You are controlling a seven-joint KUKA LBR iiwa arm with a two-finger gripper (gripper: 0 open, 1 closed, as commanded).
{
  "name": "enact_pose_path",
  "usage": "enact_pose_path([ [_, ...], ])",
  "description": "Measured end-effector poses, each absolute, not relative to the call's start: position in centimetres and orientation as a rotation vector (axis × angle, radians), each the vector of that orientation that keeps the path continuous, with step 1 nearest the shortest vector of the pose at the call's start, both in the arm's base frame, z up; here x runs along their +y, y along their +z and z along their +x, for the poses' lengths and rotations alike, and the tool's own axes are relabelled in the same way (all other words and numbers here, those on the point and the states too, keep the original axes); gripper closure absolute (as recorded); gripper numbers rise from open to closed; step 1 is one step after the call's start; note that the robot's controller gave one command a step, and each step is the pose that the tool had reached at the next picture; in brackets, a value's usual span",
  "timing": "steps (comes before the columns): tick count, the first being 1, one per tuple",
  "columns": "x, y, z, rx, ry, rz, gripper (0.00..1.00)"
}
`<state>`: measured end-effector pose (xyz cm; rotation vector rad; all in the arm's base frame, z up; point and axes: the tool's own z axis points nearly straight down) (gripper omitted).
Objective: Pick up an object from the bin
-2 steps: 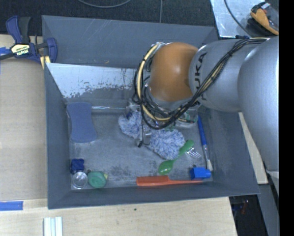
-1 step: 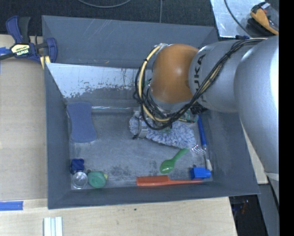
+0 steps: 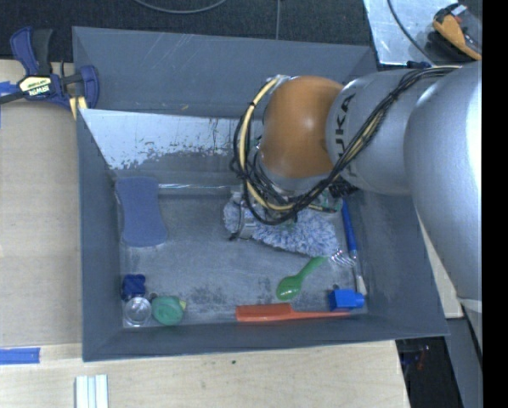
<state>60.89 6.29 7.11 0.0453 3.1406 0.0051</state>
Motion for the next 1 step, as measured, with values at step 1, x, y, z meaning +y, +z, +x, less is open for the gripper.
enact_pose_path([
  [1, 6.27, 8.07, 60.76, 3.140, 0.005, 0.046, 1.00],
])
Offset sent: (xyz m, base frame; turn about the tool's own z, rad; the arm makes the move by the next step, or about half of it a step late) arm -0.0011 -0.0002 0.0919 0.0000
